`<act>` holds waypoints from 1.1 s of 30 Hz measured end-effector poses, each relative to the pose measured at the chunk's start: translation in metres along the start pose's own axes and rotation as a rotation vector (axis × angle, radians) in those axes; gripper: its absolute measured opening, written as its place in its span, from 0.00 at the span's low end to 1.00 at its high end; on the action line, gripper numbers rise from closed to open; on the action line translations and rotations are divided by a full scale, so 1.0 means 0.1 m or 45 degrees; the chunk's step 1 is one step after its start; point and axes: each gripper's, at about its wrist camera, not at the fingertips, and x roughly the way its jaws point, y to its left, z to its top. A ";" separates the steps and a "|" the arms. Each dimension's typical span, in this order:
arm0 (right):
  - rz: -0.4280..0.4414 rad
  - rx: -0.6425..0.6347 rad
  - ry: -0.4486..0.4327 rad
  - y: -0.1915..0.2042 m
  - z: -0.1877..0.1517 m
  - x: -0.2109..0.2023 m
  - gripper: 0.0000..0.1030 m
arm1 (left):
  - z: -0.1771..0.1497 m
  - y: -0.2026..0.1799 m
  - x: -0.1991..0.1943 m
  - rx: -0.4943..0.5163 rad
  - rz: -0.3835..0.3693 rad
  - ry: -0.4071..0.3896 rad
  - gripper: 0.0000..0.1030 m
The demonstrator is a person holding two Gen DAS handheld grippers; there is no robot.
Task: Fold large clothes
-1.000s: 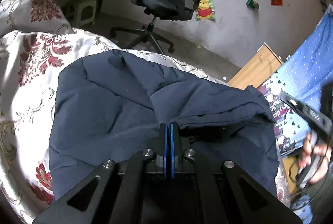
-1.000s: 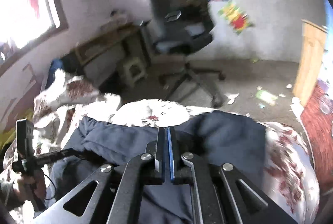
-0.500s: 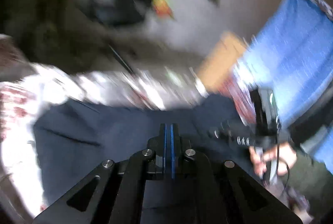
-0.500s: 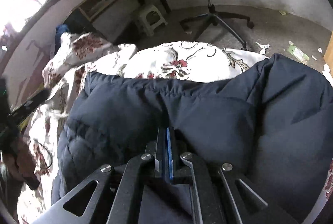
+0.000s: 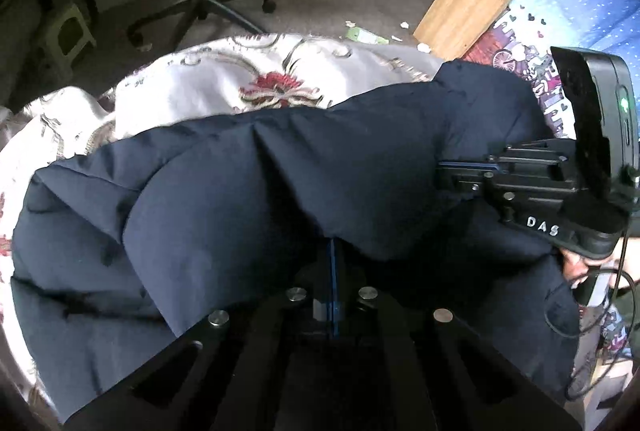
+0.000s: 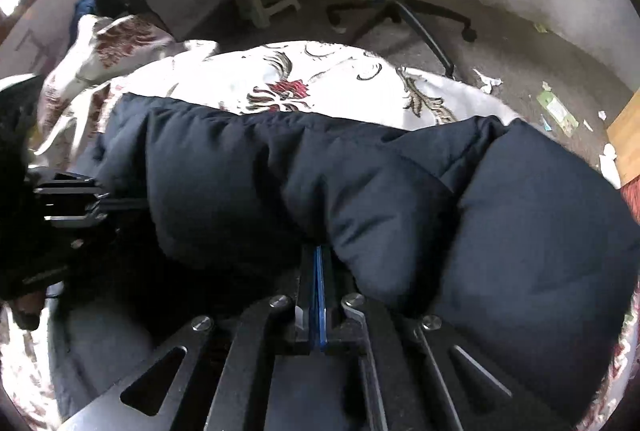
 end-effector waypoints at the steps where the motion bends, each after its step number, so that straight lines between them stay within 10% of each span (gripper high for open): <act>1: -0.002 0.003 -0.017 -0.01 -0.02 0.02 0.00 | -0.03 0.04 0.03 -0.020 -0.009 -0.004 0.03; 10: -0.007 -0.005 -0.128 -0.15 -0.24 -0.61 0.00 | -0.37 0.25 -0.65 0.004 -0.043 -0.226 0.03; 18: -0.064 0.041 -0.081 -0.20 -0.28 -0.16 0.00 | -0.22 0.53 -0.26 -0.228 -0.032 -0.107 0.03; 29: -0.048 0.080 -0.119 -0.20 -0.42 -0.53 0.03 | -0.55 0.62 -0.89 -0.294 -0.076 -0.372 0.03; 33: -0.071 0.157 -0.118 -0.21 -0.42 -0.40 0.03 | -0.44 0.72 -0.61 -0.427 -0.034 -0.263 0.03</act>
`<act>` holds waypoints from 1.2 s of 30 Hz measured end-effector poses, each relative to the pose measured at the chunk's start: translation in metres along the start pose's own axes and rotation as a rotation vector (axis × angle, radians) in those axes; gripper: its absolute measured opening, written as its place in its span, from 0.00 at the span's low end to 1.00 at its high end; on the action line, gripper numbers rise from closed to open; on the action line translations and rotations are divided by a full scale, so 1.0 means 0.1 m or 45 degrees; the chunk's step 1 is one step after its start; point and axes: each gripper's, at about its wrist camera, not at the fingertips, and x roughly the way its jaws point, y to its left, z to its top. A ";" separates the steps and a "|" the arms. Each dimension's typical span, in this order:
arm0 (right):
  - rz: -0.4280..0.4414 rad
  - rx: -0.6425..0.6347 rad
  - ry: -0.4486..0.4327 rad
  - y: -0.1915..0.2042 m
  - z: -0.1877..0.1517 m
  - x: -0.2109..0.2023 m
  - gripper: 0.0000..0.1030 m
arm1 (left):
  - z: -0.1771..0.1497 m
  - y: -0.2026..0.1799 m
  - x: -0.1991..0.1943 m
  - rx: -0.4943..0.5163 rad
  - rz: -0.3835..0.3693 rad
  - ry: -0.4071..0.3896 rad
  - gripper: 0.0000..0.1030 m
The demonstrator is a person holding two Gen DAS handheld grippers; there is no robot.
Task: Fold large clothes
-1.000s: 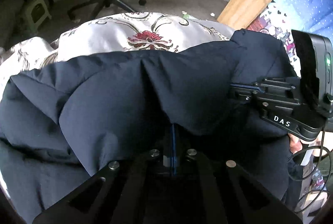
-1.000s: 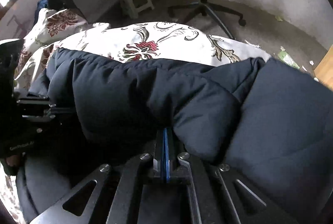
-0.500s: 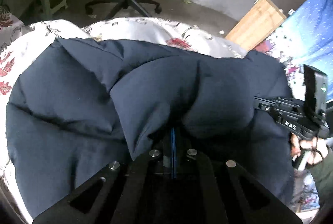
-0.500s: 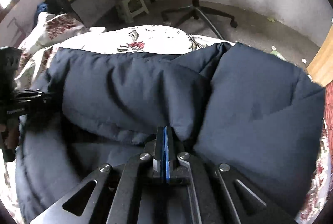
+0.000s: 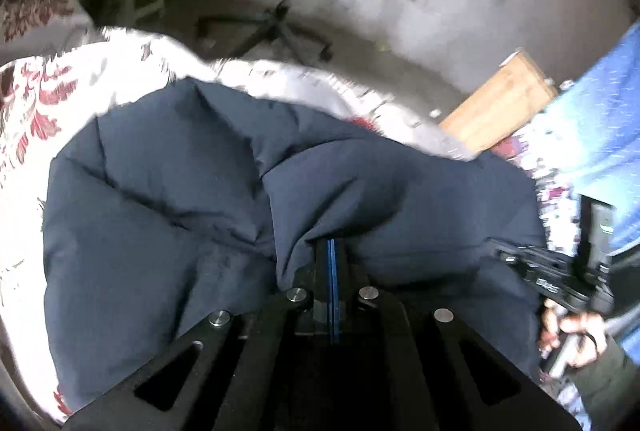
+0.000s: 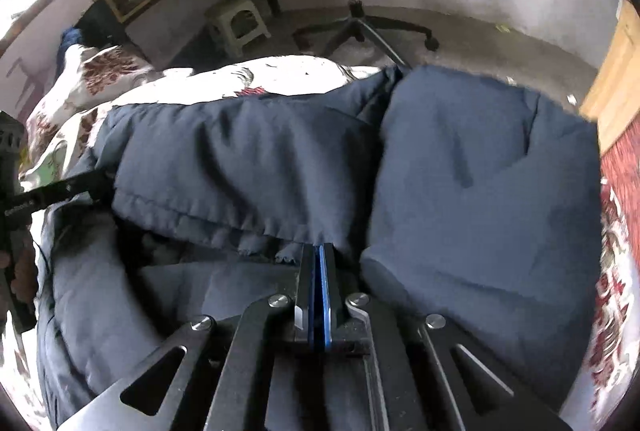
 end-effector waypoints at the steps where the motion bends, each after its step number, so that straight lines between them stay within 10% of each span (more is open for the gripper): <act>1: -0.007 0.020 -0.014 0.01 -0.01 -0.01 0.03 | 0.00 -0.02 0.04 -0.004 0.022 0.006 0.03; 6: -0.015 0.063 -0.131 0.05 -0.13 -0.31 0.07 | -0.03 -0.13 -0.05 0.003 0.096 -0.016 0.03; 10: -0.032 0.048 -0.222 0.12 -0.20 -0.56 0.31 | -0.12 -0.25 -0.23 0.018 0.088 -0.074 0.06; 20: -0.093 0.009 -0.399 0.34 -0.37 -1.09 0.66 | -0.33 -0.80 -0.70 0.121 0.097 -0.263 0.57; 27: -0.126 -0.029 -0.524 0.53 -0.53 -1.44 0.88 | -0.55 -0.94 -1.07 0.144 0.135 -0.369 0.68; 31: -0.134 -0.057 -0.579 0.64 -0.65 -1.61 0.98 | -0.69 -1.00 -1.27 0.156 0.152 -0.435 0.95; 36: -0.152 -0.066 -0.617 0.72 -0.83 -1.81 1.00 | -0.88 -1.10 -1.53 0.162 0.149 -0.488 0.96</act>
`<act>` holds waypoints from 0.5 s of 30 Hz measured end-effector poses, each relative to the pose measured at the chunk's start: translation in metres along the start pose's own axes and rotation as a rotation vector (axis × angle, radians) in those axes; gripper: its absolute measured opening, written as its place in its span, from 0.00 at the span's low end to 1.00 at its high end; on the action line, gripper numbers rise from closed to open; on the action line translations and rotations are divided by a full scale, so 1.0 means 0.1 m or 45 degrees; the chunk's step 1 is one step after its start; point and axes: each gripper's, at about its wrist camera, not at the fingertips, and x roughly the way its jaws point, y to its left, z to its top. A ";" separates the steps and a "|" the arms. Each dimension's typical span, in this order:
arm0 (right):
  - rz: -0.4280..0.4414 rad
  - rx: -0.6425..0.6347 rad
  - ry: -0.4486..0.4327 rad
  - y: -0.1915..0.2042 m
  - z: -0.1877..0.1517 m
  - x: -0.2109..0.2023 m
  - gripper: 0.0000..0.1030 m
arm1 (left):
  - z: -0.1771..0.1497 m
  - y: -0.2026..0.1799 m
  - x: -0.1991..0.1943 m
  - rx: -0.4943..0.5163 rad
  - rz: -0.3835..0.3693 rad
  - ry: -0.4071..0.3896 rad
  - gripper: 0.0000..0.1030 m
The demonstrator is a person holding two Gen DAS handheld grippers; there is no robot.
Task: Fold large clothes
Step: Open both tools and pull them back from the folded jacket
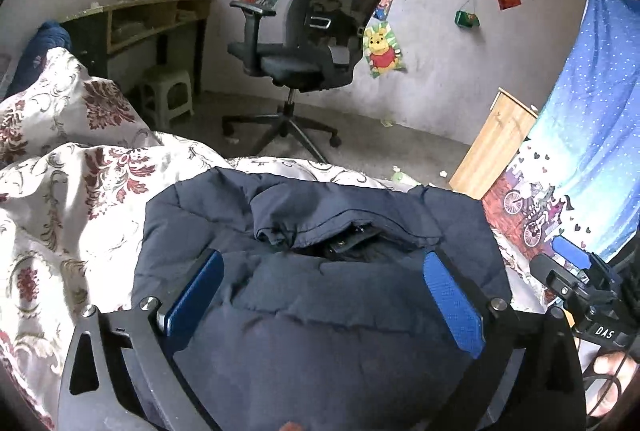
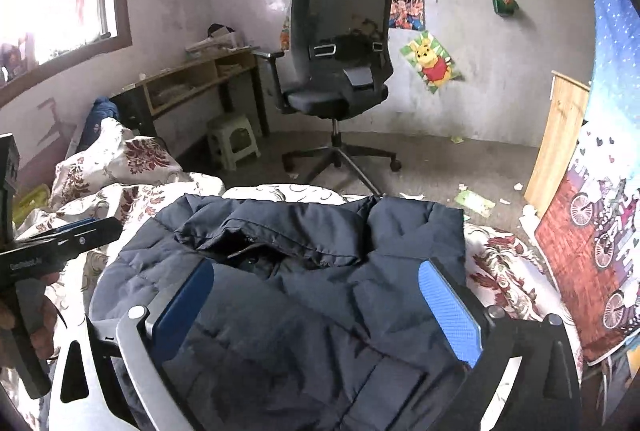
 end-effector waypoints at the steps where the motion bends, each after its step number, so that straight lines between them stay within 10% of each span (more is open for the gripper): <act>1: 0.000 0.005 -0.008 0.01 -0.01 -0.06 1.00 | -0.01 -0.01 -0.05 0.004 0.000 -0.009 0.96; 15: 0.002 -0.048 -0.091 0.22 -0.20 -0.88 1.00 | -0.31 -0.34 -0.92 0.142 0.025 -0.163 0.98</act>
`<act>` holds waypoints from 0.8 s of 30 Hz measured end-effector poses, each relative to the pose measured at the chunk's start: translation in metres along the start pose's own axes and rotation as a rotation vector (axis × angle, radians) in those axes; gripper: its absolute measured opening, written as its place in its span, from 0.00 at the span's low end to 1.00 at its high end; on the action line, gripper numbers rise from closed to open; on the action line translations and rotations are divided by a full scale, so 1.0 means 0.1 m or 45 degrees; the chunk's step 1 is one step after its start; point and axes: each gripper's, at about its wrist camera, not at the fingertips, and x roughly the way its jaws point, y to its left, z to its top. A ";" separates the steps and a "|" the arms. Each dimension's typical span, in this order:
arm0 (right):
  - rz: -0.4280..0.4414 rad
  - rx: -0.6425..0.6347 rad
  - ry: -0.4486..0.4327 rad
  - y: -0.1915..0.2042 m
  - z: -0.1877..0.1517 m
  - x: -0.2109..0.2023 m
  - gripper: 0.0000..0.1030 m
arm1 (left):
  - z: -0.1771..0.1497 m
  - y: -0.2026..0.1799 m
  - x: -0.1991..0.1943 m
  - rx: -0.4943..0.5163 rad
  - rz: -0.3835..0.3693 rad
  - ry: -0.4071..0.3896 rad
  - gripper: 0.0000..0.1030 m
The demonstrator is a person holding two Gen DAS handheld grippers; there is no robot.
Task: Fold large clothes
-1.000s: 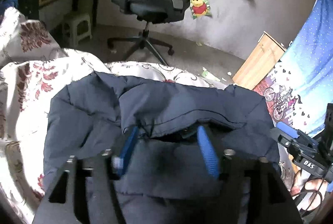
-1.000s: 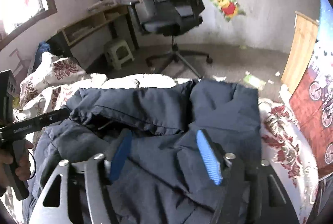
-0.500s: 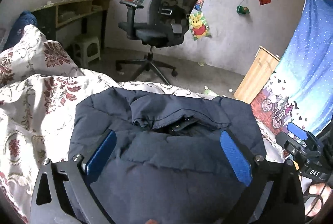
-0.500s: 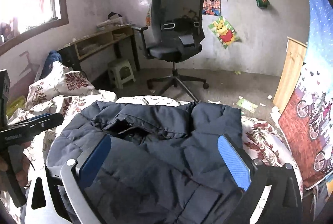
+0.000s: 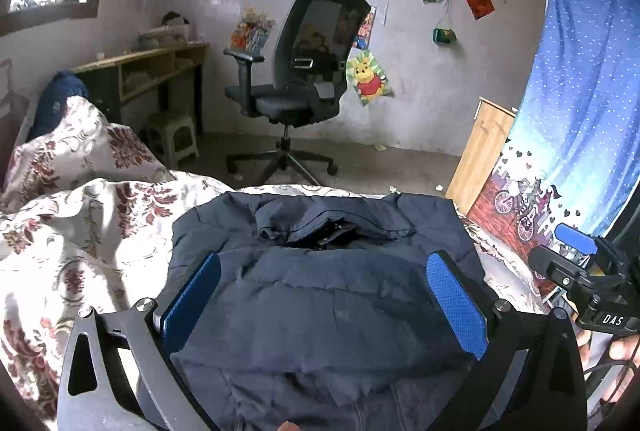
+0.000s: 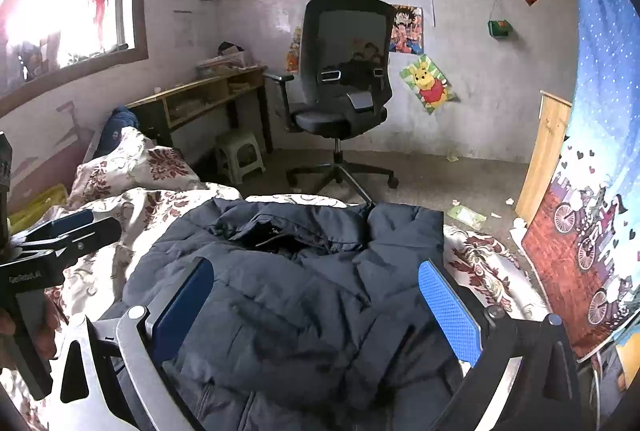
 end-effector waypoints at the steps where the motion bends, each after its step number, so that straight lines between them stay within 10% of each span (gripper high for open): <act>1: 0.000 -0.007 -0.009 0.02 -0.01 -0.07 1.00 | -0.01 -0.01 -0.07 0.005 0.003 -0.010 0.98; 24: 0.031 -0.021 -0.070 0.38 -0.54 -1.06 1.00 | -0.71 -0.08 -1.15 0.048 0.059 -0.036 0.98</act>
